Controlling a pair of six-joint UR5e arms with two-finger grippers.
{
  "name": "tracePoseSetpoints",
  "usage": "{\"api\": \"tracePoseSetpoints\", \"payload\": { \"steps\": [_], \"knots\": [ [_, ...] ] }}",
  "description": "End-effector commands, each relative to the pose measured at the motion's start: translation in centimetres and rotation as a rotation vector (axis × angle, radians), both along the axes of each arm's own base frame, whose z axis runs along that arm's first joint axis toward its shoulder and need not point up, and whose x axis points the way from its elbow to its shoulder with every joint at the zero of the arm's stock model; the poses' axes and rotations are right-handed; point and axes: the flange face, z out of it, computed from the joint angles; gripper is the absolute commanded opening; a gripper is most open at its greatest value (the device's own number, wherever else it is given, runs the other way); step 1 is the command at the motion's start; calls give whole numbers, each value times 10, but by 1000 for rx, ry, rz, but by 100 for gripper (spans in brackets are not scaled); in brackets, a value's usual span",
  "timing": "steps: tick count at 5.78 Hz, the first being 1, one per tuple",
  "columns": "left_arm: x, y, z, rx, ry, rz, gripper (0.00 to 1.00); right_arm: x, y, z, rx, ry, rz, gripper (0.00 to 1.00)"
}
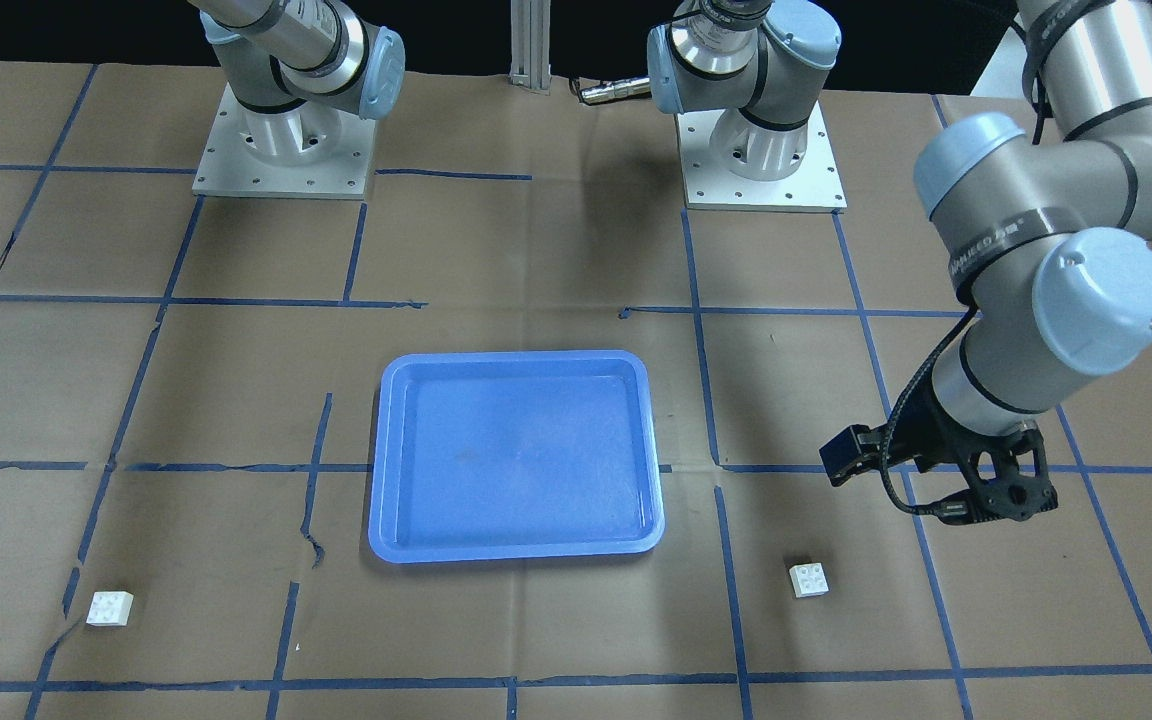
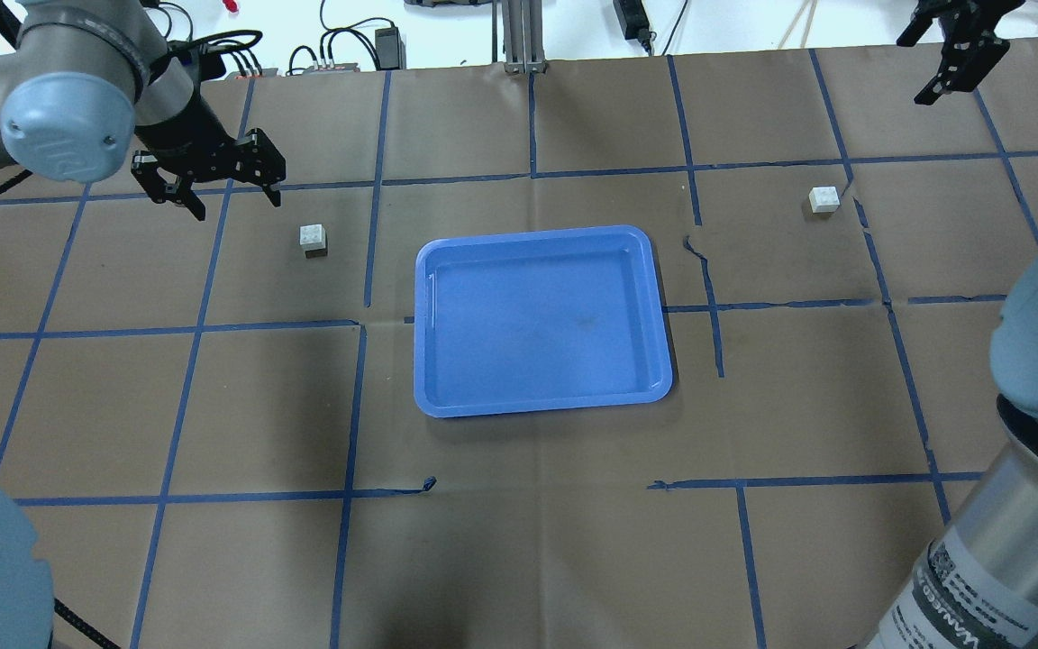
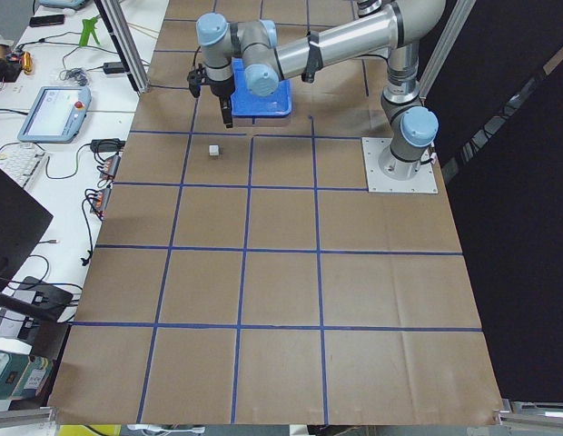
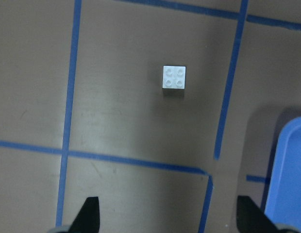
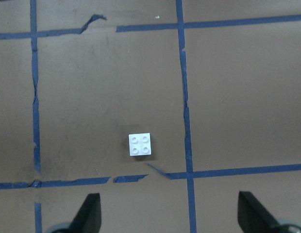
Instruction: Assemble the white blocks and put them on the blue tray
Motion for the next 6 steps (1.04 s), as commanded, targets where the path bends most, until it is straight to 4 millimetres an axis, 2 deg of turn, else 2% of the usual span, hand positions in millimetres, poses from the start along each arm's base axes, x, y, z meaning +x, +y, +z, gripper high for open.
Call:
{"api": "tracePoseSetpoints", "payload": {
  "steps": [1,2,4,5,6],
  "knots": [
    [6,-25,-75,36,5,-4,99,-37,-10,-66,8,-208,-15,100],
    [7,-34,-101,27,5,-11,99,-35,-7,-104,33,-265,19,100],
    [6,-48,-132,-14,0,-19,99,-23,7,-156,28,-371,57,100],
    [-7,-51,-136,-26,25,-31,99,-25,6,-177,17,-367,58,100],
    [-9,-52,-138,-29,32,-32,99,-35,7,-200,17,-382,92,100]
  ]
}}
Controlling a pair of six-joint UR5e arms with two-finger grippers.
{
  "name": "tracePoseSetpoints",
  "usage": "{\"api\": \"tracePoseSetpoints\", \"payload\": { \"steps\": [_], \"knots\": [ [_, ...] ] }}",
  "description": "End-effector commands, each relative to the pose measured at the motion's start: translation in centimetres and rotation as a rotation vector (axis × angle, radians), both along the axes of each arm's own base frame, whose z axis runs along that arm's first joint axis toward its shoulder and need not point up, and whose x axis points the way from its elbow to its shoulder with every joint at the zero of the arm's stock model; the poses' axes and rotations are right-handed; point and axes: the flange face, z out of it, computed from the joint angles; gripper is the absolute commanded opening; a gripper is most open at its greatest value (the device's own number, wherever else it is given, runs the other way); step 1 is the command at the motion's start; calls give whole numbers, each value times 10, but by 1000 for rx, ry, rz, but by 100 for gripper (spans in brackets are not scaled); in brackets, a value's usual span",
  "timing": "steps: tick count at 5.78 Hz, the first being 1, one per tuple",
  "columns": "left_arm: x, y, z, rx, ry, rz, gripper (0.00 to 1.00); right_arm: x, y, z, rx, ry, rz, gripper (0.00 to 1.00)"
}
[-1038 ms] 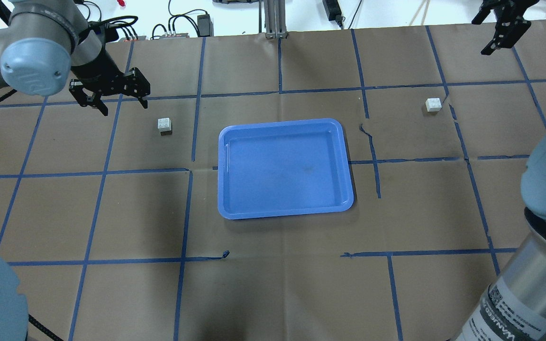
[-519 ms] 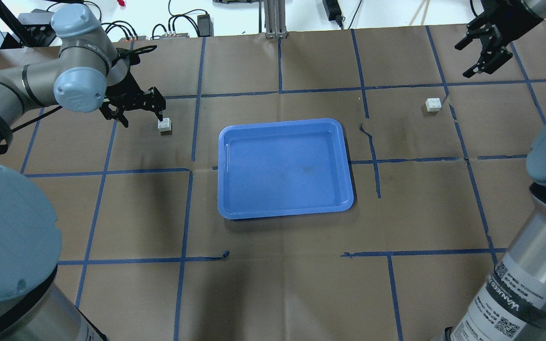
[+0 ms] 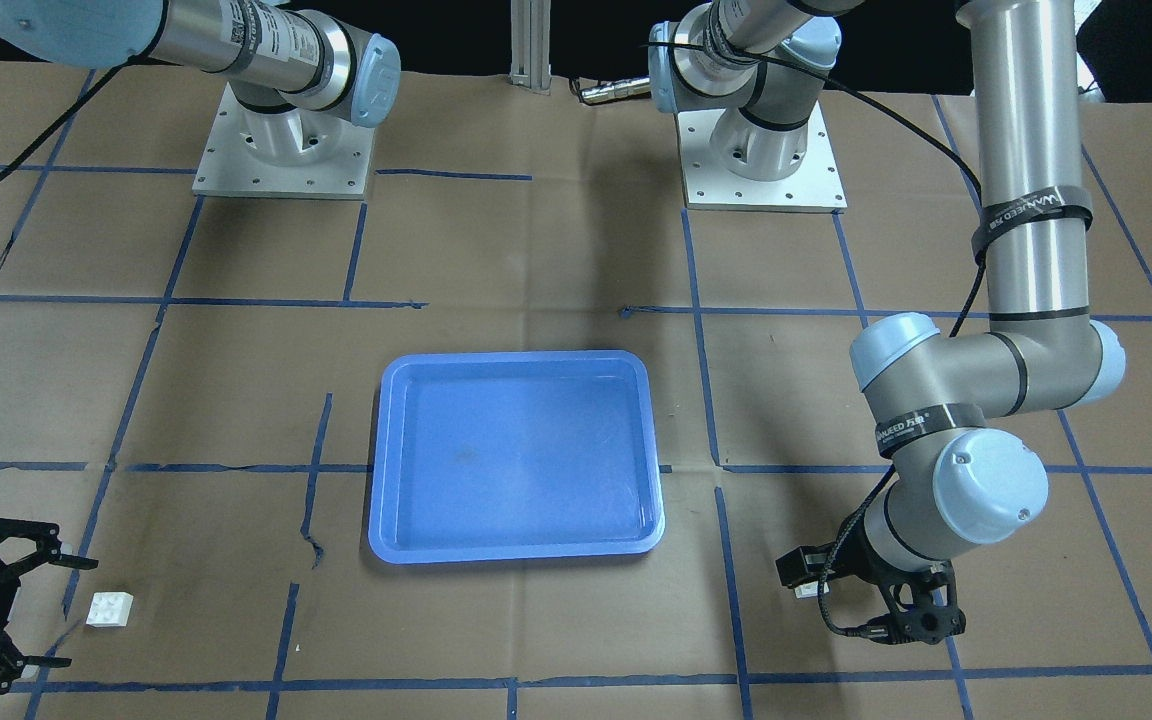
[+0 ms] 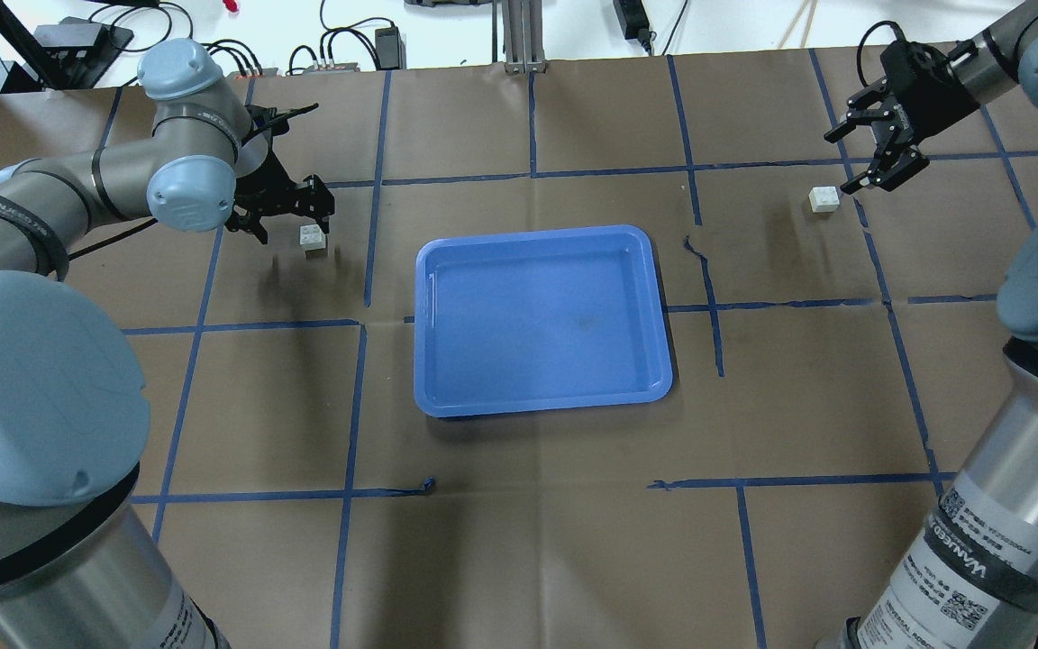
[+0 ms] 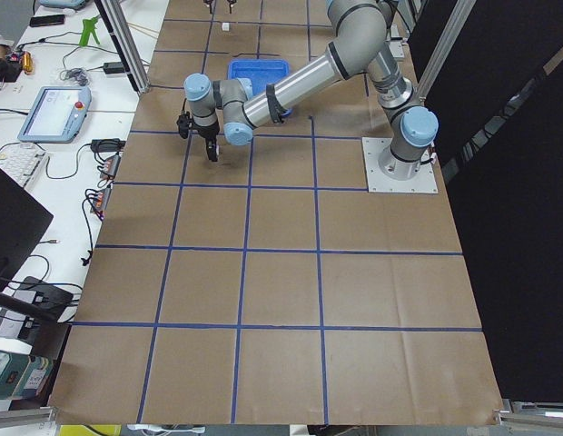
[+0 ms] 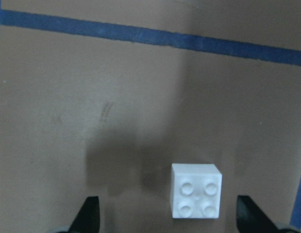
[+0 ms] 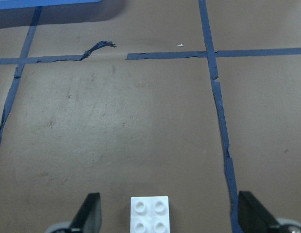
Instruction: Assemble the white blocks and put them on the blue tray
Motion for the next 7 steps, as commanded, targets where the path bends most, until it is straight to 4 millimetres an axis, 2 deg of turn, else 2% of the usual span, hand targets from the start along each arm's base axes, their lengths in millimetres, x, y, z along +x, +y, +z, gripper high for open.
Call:
{"api": "tracePoseSetpoints", "payload": {
  "steps": [1,2,3,4,5,6,7],
  "knots": [
    [-5,-2,-5,-7,10,-9,97,-10,3,-32,4,-18,21,100],
    [-5,-2,-8,-2,11,-19,74,-10,3,-38,10,-20,24,100],
    [-6,1,-10,6,14,-45,42,-10,5,-45,22,-21,27,98],
    [-6,0,-9,10,13,-62,10,-8,8,-47,28,-26,24,81],
    [-6,0,-5,4,12,-65,0,-8,8,-46,27,-25,24,65],
    [-9,0,7,-12,9,-73,0,-9,7,-44,23,-23,22,54],
    [-32,8,34,-28,7,-119,0,-10,6,-40,15,-20,24,48]
  ]
}}
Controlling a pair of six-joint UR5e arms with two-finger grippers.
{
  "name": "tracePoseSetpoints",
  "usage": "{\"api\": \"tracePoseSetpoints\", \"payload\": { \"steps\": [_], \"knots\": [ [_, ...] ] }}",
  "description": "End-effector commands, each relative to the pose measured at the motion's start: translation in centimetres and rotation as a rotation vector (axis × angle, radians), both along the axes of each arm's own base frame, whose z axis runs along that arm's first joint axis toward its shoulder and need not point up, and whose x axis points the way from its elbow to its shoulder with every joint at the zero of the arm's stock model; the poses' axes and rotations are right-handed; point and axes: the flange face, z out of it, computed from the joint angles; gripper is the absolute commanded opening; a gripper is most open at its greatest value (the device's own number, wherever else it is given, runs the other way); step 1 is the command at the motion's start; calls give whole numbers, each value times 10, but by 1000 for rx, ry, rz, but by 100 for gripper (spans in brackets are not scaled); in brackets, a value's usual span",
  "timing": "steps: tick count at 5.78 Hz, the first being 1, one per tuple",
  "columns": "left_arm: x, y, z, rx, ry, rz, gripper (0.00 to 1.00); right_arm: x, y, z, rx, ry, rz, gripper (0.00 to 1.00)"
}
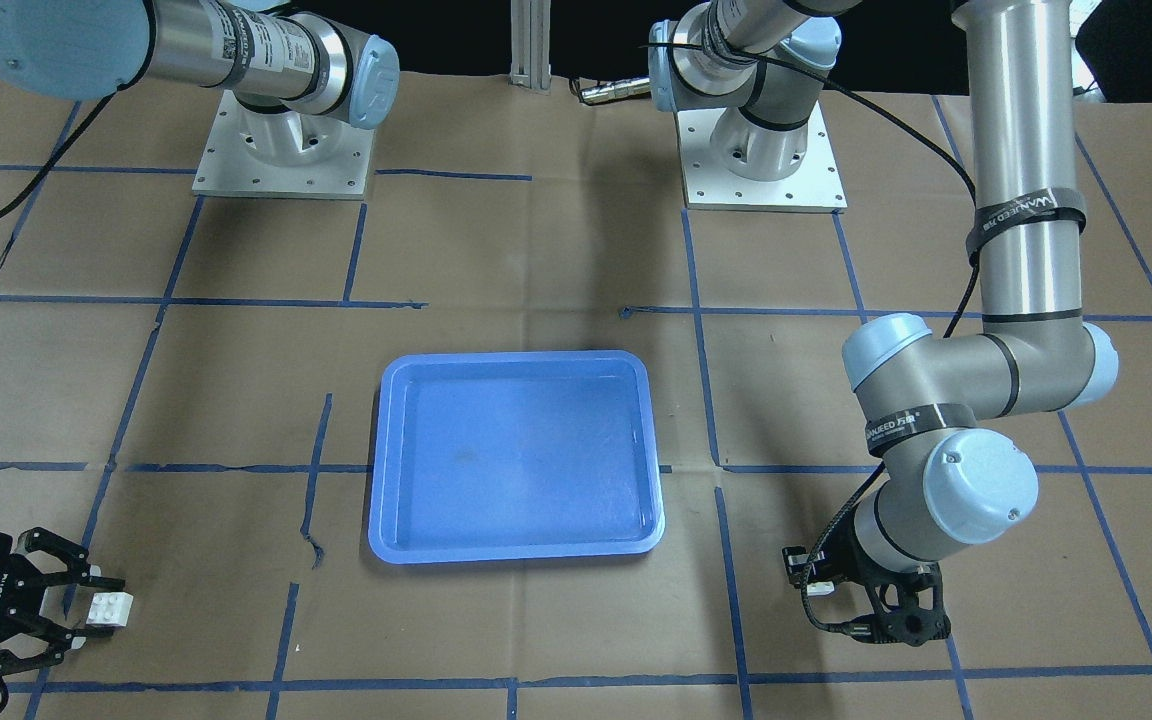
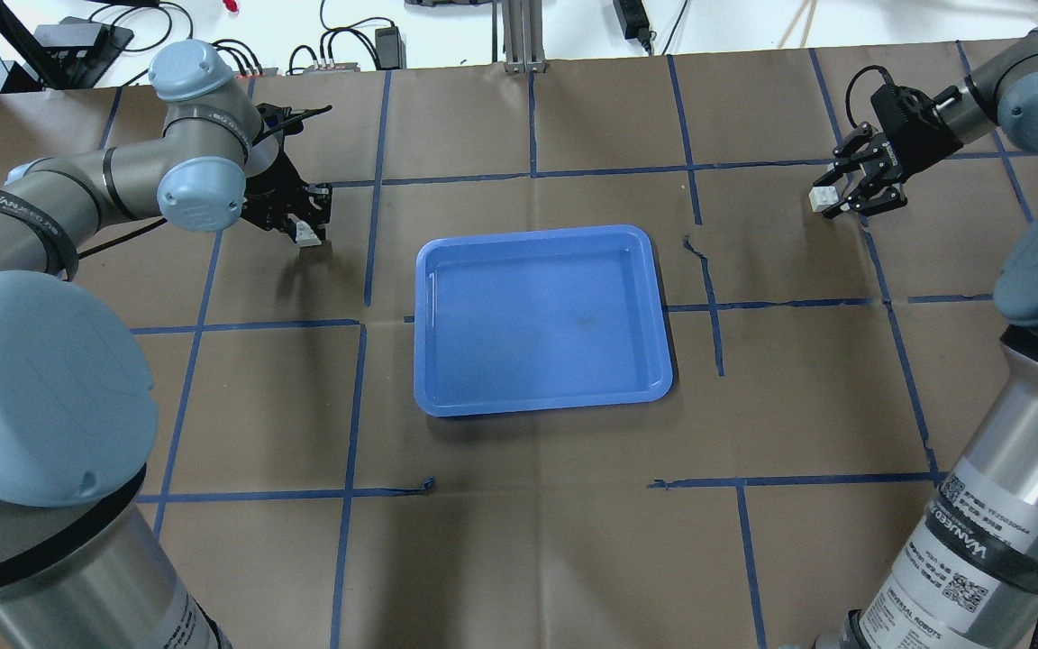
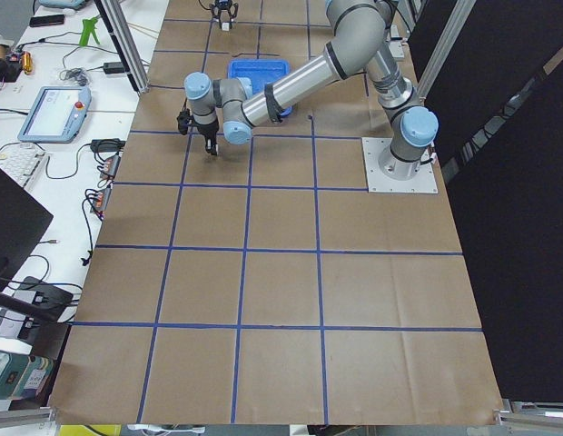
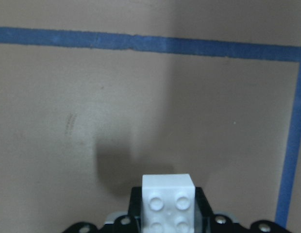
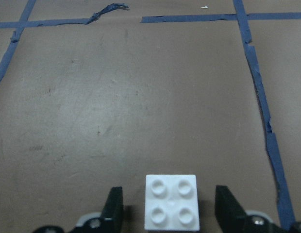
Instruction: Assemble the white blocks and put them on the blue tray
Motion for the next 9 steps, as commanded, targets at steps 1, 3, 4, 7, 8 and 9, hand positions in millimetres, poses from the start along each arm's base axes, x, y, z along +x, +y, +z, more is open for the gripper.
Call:
{"api": "tracePoseSetpoints", "payload": {
  "steps": [1,3,4,7,8,9],
  "knots": [
    [-75,28,44,2,-6,-128,0,-2,-4,9,-19,8,0,41],
    [-236,104,82,7,-16,-513,0,-3,-8,35,-80,40,-4,29],
    [-267,140,74,44,-15,-650,0,-2,-7,61,-103,54,-18,27],
    [-287,161,41,-14,-59,-1334,0,18,20,148,-56,58,-66,27],
    [-291,155,24,-30,-62,-1362,0,29,40,177,-16,42,-64,27],
    [-294,152,9,-38,-65,-1396,0,42,64,203,-10,40,-52,26]
  ]
}}
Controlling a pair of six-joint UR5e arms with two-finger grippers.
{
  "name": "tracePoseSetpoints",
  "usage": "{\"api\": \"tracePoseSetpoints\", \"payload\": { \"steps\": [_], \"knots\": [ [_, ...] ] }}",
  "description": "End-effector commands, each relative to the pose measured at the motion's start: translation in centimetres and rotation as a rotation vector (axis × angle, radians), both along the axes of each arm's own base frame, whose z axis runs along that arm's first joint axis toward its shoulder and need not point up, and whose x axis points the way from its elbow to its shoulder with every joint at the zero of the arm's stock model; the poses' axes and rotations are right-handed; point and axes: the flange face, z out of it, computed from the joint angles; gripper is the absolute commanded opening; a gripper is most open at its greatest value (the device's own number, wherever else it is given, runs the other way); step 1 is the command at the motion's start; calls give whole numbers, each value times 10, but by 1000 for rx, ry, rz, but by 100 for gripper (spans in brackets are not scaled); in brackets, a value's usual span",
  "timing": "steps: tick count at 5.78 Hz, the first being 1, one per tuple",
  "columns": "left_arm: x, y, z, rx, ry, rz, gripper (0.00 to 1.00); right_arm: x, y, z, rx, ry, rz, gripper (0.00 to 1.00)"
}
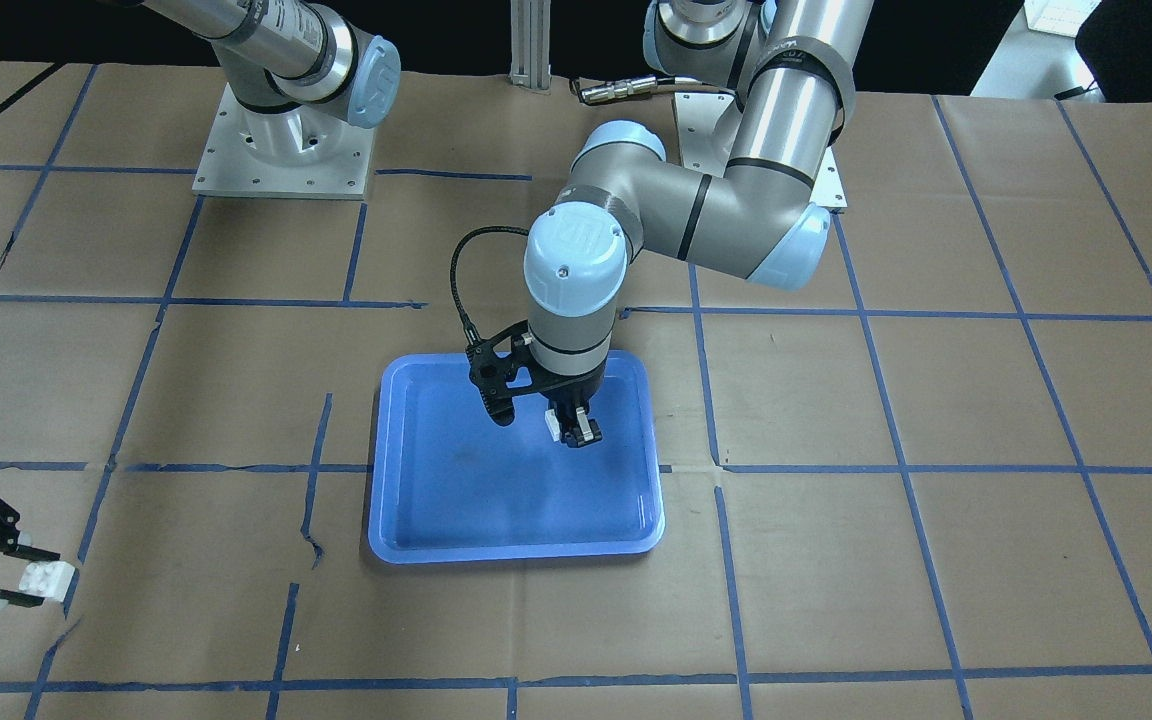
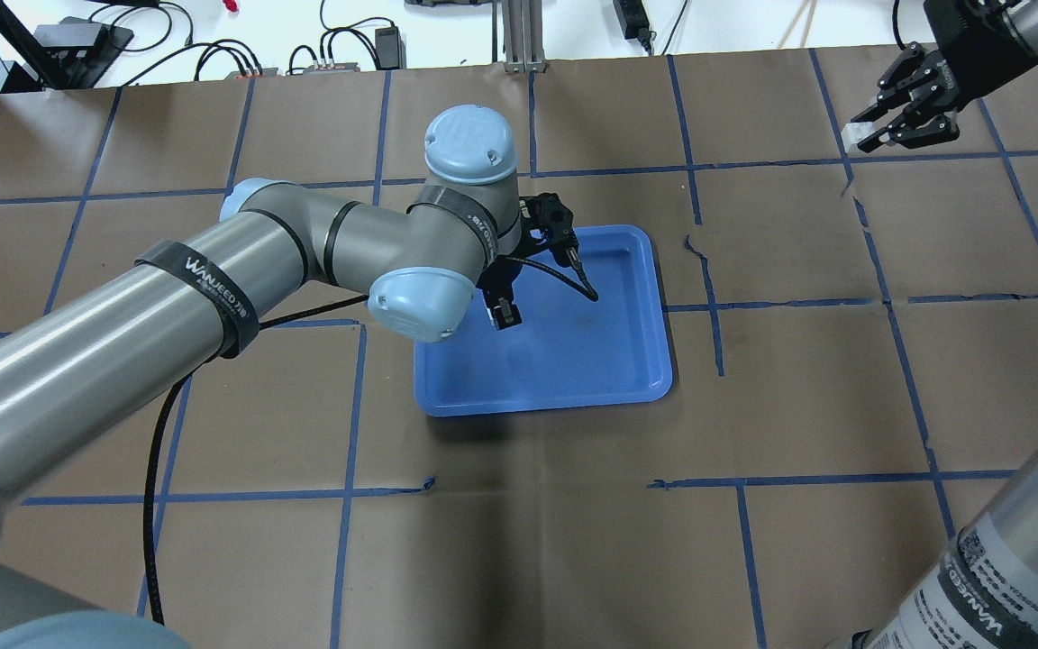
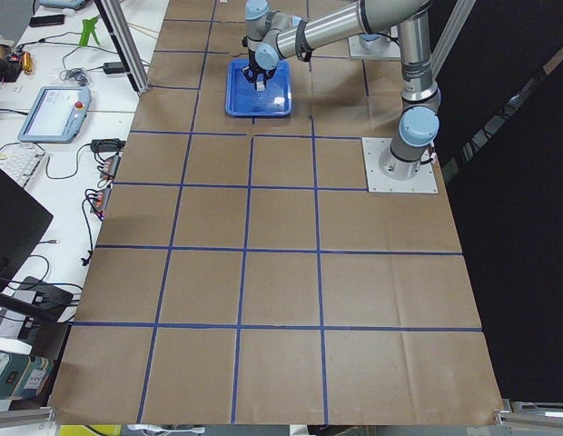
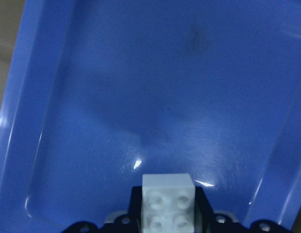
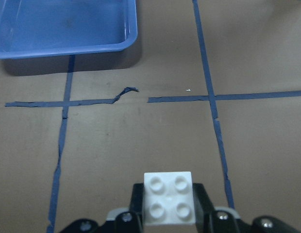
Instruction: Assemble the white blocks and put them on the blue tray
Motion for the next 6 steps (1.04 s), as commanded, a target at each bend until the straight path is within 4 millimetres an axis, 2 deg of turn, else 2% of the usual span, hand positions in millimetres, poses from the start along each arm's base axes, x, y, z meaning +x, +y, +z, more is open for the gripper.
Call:
{"api": "tracePoseSetpoints", "payload": {
  "steps": [1,2,3,4,5,6],
  "knots": [
    [-6,-8,-38,0,4,-96,0,29,53,36,27,-18,11,26],
    [-8,-7,-45,1,13,-94,2,49,93,42,39,-27,10,26],
    [-18,0,-43,-2,14,-109,4,67,128,37,31,-26,12,26],
    [-27,7,-43,0,14,-127,6,85,130,15,-23,0,39,27],
    [-28,9,-38,-5,12,-129,12,102,126,14,-41,9,66,27],
    [-26,13,-45,9,12,-131,62,102,125,11,-39,7,67,27]
  ]
}}
